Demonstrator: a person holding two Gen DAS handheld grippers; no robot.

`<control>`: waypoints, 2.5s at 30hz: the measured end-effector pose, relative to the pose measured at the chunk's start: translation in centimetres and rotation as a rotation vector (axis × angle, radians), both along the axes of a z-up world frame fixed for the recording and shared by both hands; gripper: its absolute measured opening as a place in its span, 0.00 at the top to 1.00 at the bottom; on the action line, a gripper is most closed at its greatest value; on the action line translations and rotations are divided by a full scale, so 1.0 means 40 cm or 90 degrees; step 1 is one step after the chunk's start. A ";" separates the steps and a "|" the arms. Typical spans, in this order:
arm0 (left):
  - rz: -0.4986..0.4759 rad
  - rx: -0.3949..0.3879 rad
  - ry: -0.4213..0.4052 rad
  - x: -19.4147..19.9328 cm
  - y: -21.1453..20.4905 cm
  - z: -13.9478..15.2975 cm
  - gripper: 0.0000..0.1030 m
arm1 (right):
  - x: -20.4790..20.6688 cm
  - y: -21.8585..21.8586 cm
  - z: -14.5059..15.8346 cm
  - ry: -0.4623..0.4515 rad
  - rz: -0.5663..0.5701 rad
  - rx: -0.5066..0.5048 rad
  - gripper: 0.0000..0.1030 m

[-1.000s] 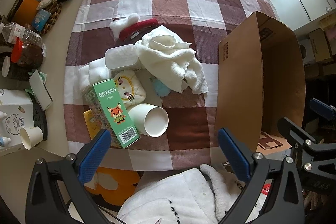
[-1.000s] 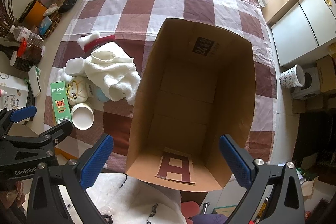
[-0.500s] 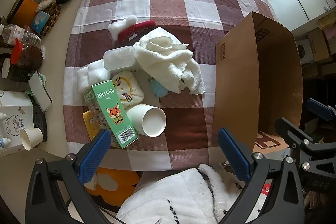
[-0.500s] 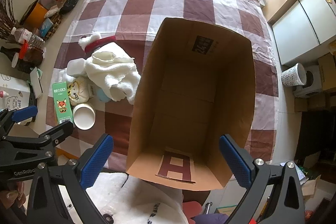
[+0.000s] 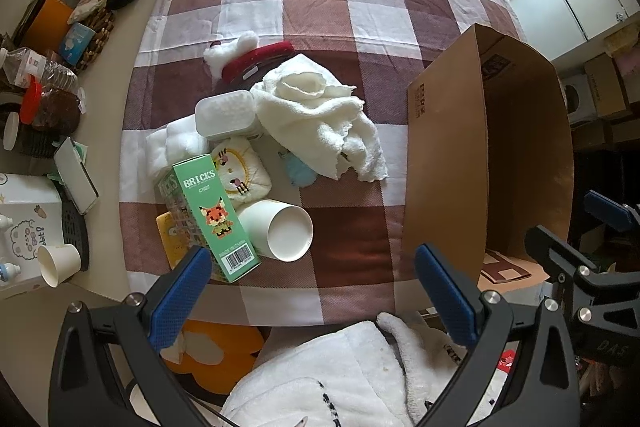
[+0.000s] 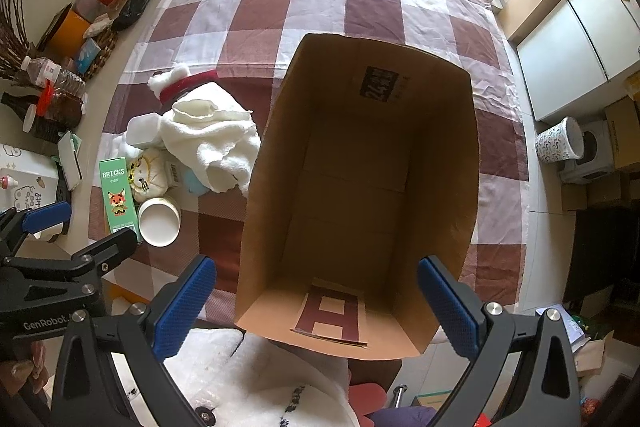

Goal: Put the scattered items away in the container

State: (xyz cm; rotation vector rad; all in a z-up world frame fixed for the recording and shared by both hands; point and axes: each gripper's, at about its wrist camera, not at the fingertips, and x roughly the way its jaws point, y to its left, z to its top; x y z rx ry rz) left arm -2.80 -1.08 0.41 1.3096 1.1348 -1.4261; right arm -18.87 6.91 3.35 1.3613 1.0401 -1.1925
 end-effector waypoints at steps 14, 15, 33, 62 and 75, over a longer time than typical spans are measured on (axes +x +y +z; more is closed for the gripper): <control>0.003 0.000 0.009 0.000 -0.001 0.000 0.00 | 0.005 0.000 0.001 -0.040 0.215 -0.024 0.00; 0.003 -0.001 0.008 0.000 -0.001 0.000 0.00 | 0.007 0.000 0.002 -0.041 0.216 -0.024 0.00; 0.173 -0.062 -0.042 0.348 -0.011 -0.027 0.00 | 0.246 -0.010 0.083 -0.127 0.416 -0.124 0.00; 0.154 -0.028 0.049 0.312 -0.061 -0.302 0.26 | 0.589 -0.161 -0.328 -0.046 0.583 0.071 0.17; 0.150 -0.020 0.027 0.357 -0.097 -0.358 0.27 | 0.577 -0.172 -0.389 -0.065 0.575 0.090 0.50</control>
